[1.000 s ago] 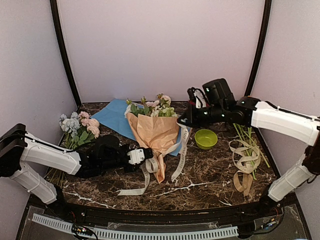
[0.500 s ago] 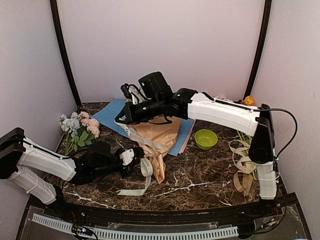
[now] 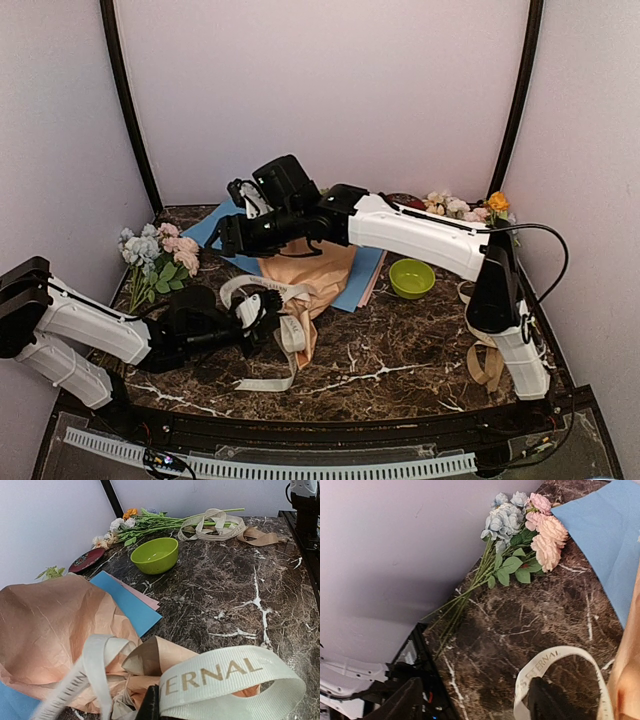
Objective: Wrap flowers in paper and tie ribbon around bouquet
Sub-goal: Cross the half-tied ribbon over the folded bouquet.
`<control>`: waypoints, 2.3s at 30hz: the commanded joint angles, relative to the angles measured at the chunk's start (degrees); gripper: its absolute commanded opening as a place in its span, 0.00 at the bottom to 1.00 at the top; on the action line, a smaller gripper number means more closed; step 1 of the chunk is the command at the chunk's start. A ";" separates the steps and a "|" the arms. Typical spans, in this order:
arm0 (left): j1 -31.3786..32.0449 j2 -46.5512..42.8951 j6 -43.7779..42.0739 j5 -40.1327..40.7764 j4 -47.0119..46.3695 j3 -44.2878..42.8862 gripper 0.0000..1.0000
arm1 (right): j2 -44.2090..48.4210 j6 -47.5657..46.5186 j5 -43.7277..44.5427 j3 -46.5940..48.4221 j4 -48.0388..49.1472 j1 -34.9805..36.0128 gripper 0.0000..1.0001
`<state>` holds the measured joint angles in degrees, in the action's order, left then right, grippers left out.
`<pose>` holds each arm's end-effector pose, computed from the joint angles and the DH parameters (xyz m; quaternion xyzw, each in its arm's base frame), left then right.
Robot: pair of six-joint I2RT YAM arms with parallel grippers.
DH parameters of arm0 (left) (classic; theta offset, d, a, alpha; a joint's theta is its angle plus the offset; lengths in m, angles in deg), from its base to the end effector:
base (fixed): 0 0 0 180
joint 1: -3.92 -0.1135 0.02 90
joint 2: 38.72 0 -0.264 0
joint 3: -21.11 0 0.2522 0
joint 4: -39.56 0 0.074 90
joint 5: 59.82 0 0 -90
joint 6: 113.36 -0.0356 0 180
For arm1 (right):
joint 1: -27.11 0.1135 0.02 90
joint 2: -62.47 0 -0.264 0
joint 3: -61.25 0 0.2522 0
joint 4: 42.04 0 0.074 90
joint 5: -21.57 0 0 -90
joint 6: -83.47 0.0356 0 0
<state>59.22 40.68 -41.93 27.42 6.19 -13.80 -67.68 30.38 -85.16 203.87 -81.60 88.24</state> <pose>0.1459 -0.2138 0.1751 0.4762 0.6079 -0.2177 0.5969 0.2482 0.4715 0.3205 -0.2513 0.8093 0.4711 0.2449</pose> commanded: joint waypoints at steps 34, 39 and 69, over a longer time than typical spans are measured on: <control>-11.72 1.70 28.38 -13.72 2.78 -6.93 0.00 | 43.41 -53.88 32.15 -76.14 49.05 8.84 0.93; -11.72 2.54 27.15 -14.67 2.73 -7.68 0.00 | 39.32 -63.04 33.16 -73.20 48.58 9.41 0.93; -11.80 0.98 25.14 -15.51 6.02 -6.68 0.00 | 33.42 -62.70 42.70 -65.24 38.33 11.97 0.00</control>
<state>47.77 44.50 -15.52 12.14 10.34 -20.79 -37.19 -35.21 -42.76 138.00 -43.24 100.24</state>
